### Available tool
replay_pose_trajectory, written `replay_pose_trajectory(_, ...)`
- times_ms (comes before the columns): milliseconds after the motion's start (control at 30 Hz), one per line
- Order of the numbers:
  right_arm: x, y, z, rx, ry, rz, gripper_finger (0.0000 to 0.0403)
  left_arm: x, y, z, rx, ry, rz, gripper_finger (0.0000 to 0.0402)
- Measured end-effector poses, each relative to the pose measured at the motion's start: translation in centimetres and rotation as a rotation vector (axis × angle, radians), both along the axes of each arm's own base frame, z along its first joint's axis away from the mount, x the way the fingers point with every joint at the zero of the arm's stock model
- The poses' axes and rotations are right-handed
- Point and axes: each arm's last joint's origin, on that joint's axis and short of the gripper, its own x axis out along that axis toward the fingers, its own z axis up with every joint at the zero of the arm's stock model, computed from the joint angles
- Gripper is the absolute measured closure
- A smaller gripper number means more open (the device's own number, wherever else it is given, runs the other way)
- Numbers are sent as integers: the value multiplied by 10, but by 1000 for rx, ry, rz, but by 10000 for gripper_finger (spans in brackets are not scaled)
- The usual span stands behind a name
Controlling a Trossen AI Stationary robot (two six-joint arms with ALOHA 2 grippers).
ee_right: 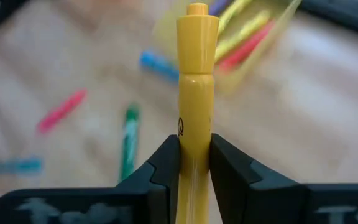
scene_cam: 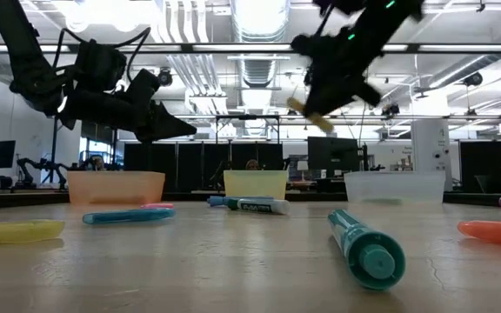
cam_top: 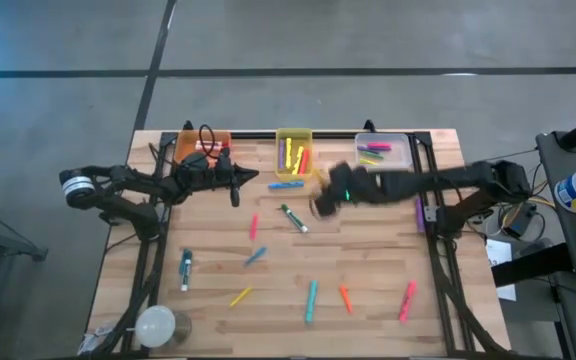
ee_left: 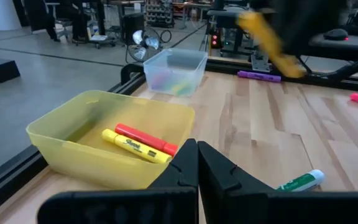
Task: Pick & Place Markers
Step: Put the dark yellow highlighter pen into the yellow bin
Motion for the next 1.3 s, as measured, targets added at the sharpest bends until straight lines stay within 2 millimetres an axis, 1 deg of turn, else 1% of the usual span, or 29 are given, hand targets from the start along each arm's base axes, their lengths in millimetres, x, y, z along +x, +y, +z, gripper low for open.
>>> replay_pose_trajectory(100, 10, -47, 8, -21, -50, -34, 336, 0, 0, 0, 1, 0, 1, 401)
replay_pose_trajectory(167, 14, -73, 10, -30, -36, -63, 336, 0, 0, 0, 2, 1, 1, 402)
replay_pose_trajectory(233, 23, -95, 12, -51, -31, -91, 336, 0, 0, 0, 4, 1, 1, 402)
replay_pose_trajectory(333, 38, -124, 9, -45, -18, -92, 336, 0, 0, 0, 5, 1, 1, 402)
replay_pose_trajectory(433, 54, -150, 2, 7, -24, -82, 336, 0, 0, 0, 5, 1, 2, 402)
replay_pose_trajectory(567, 71, -177, -11, 42, 6, -100, 335, 0, 1, 1, 9, -4, 4, 402)
replay_pose_trajectory(667, 79, -189, -23, 66, 35, -110, 335, 0, 0, 0, 8, -3, 4, 401)
replay_pose_trajectory(800, 87, -197, -39, 112, 84, -113, 335, 0, 0, 0, 10, -2, 4, 402)
replay_pose_trajectory(933, 96, -204, -46, 120, 90, -114, 335, 0, 0, 0, 9, -1, 4, 402)
replay_pose_trajectory(1067, 102, -206, -56, 145, 100, -91, 329, 0, 0, 0, 9, -1, 4, 401)
replay_pose_trajectory(1300, 105, -206, -61, 159, 104, -61, 299, 0, 0, 0, 6, -1, 5, 402)
